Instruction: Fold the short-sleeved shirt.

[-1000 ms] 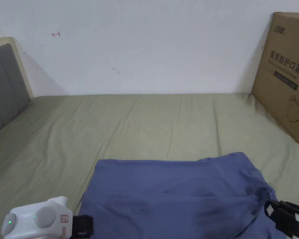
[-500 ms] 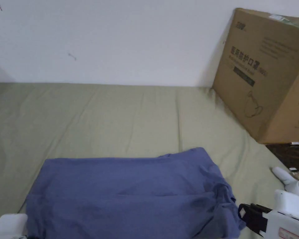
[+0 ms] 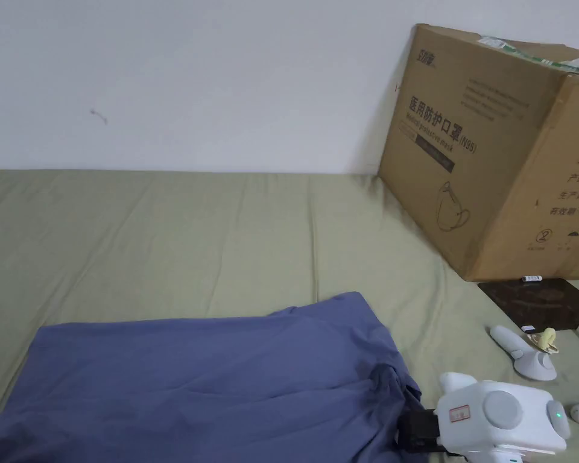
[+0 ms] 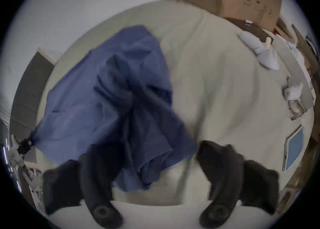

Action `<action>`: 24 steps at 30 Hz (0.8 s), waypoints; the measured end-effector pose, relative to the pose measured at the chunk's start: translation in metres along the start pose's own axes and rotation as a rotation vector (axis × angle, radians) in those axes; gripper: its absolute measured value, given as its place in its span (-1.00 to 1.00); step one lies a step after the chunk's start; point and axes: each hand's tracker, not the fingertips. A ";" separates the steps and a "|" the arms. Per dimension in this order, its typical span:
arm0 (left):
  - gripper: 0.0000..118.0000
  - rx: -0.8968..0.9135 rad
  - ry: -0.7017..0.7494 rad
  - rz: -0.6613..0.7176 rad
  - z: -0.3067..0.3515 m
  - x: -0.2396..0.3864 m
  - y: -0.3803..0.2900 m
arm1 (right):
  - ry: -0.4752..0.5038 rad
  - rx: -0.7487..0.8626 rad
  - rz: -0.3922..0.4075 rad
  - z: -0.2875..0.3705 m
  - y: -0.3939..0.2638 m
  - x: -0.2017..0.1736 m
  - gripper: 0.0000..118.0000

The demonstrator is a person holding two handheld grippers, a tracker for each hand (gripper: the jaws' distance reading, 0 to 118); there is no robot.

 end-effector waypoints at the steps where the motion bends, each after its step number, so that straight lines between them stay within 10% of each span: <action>1: -0.89 -0.010 0.000 -0.002 0.000 -0.001 -0.003 | -0.055 0.004 0.042 0.001 -0.002 -0.002 0.28; 3: -0.89 -0.021 -0.003 -0.001 -0.001 -0.002 -0.006 | -0.038 0.043 0.101 0.015 -0.004 -0.003 -0.08; 5: -0.89 -0.018 -0.009 0.006 0.001 -0.005 -0.004 | 0.015 0.088 0.118 0.034 -0.007 -0.002 -0.98; 20: -0.89 -0.141 -0.052 0.037 0.059 -0.009 -0.064 | -0.125 0.010 0.141 0.103 -0.126 0.036 -0.98; 24: -0.78 -0.211 -0.132 0.108 0.046 -0.022 -0.091 | -0.064 0.029 -0.010 0.094 -0.143 0.045 -0.85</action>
